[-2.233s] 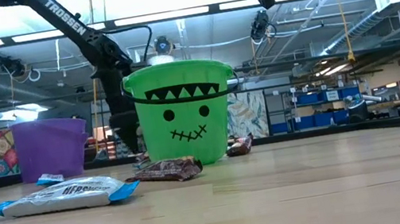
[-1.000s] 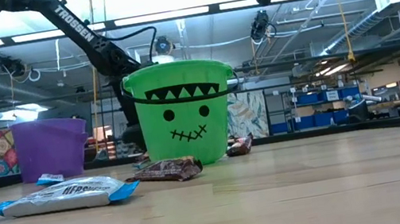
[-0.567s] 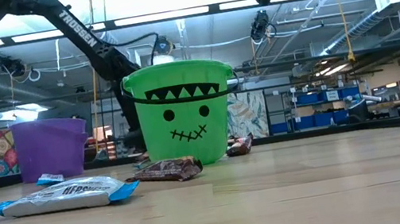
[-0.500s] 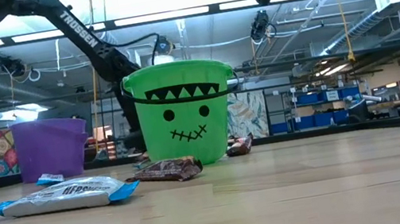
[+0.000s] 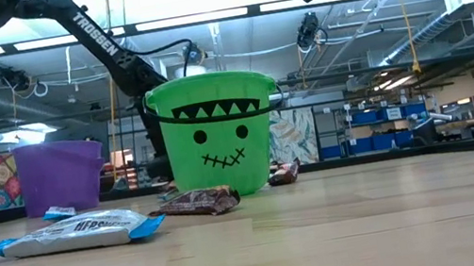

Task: Sort candy by brand, put in halloween buckets
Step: Put the white chocolate bar into the violet bucket, then put the black chocolate bar into the green bucket

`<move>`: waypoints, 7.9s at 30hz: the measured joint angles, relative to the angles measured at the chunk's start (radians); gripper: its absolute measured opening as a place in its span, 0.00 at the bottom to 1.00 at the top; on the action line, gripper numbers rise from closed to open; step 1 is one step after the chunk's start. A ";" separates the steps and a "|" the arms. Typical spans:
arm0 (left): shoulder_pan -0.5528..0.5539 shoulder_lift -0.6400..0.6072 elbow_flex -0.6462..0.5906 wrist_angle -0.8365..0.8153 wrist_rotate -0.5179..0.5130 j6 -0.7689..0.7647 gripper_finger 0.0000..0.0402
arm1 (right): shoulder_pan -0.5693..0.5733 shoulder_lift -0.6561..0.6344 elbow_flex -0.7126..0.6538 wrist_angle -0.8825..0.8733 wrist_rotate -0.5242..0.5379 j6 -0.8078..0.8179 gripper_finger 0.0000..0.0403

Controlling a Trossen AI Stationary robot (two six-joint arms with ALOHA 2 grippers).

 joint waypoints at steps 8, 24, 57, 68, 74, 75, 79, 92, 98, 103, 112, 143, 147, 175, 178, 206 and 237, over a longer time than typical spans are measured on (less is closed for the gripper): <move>-0.015 0.009 0.078 -0.068 -0.090 -0.009 0.04 | 0.006 0.000 0.000 -0.001 -0.007 0.000 0.26; -0.019 0.006 0.543 -0.556 0.034 -0.262 0.00 | 0.041 0.000 0.000 0.026 -0.009 -0.034 0.26; -0.228 -0.474 1.128 -1.000 0.335 -1.313 0.00 | -0.008 -0.136 0.000 0.033 -0.017 -0.090 0.26; -0.228 -0.588 1.126 -1.129 0.841 -1.362 0.00 | -0.008 -0.135 0.000 0.051 -0.026 -0.090 0.26; -0.227 -0.624 1.127 -1.133 0.929 -1.385 0.00 | -0.008 -0.135 0.000 0.051 -0.026 -0.090 0.26; -0.227 -0.627 1.126 -1.134 0.929 -1.391 0.00 | -0.008 -0.135 0.000 0.051 -0.026 -0.090 0.26; -0.227 -0.644 1.126 -1.135 0.927 -1.396 0.00 | -0.008 -0.135 0.000 0.051 -0.025 -0.087 0.26; -0.226 -0.687 0.987 -1.160 0.094 -1.263 0.00 | -0.008 -0.135 0.000 0.051 -0.006 -0.087 0.26; -0.227 -0.743 0.633 -1.158 -0.044 -1.300 0.00 | -0.008 -0.135 0.000 0.051 -0.006 -0.077 0.26; -0.227 -0.801 0.319 -1.157 -0.096 -1.381 0.00 | -0.007 -0.135 0.000 0.050 -0.006 -0.053 0.26; -0.227 -0.951 -0.039 -0.985 -0.096 -1.475 0.00 | -0.002 -0.135 0.000 0.051 0.000 -0.053 0.26; -0.226 -0.958 -0.302 -0.803 -0.383 -1.363 0.12 | 0.000 -0.135 0.000 0.120 -0.051 0.009 0.26; -0.226 -0.958 -0.302 -0.803 -0.369 -1.340 0.26 | 0.000 -0.135 0.000 0.120 -0.051 0.008 0.26; -0.241 -0.957 0.005 0.247 0.114 -1.159 0.44 | -0.061 -0.019 0.000 0.137 -0.259 -0.034 0.25; -0.241 -0.958 0.048 0.247 0.143 -1.159 0.44 | -0.079 0.050 0.020 0.156 -0.373 -0.030 0.24; -0.243 -0.939 0.064 0.236 0.171 -1.195 0.44 | -0.178 0.609 0.669 -0.947 0.097 -1.003 0.23; -0.243 -0.937 0.064 0.231 0.170 -1.182 0.44 | -0.155 0.607 0.386 -0.706 0.096 -1.203 0.23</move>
